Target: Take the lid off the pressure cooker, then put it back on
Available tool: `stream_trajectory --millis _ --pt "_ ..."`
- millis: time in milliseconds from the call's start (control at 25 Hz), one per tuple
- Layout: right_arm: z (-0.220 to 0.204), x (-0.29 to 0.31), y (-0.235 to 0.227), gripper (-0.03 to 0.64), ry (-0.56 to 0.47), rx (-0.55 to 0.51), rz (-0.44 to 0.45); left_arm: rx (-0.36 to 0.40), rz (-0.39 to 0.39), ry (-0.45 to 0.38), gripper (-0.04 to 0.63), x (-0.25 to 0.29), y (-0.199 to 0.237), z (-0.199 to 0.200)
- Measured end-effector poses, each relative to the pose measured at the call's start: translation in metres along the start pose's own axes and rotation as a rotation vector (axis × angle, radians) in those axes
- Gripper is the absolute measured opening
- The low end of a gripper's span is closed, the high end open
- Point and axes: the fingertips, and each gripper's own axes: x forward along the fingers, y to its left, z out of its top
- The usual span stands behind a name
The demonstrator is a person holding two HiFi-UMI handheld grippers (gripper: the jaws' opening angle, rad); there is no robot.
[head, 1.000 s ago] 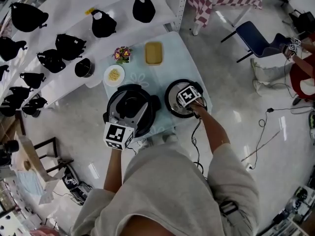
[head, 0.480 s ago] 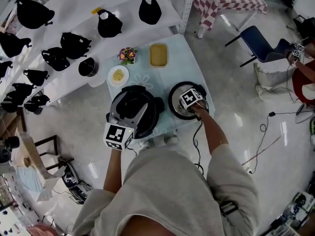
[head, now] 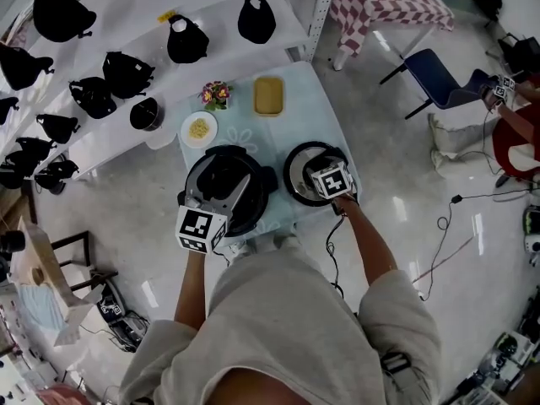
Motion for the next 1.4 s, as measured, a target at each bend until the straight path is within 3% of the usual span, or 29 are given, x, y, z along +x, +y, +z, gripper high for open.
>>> stream_trajectory --millis 320,560,720,960,1400 --pt "0.058 -0.119 0.024 0.233 -0.490 0.113 -0.004 0.001 0.004 -0.024 0.308 0.001 0.000 0.005" --pt "0.098 -0.214 0.049 0.202 -0.771 0.095 -0.054 -0.002 0.002 -0.051 0.308 -0.001 -0.003 0.011" --pt "0.112 -0.244 0.064 0.204 -0.836 0.044 -0.071 -0.006 0.004 -0.067 0.308 -0.004 -0.004 0.013" --pt "0.122 -0.245 0.084 0.210 -0.837 -0.001 -0.041 -0.007 0.032 -0.082 0.308 -0.019 0.002 0.017" --pt "0.164 -0.245 0.125 0.261 -0.922 -0.071 0.056 -0.024 0.152 -0.100 0.308 -0.059 0.038 0.016"
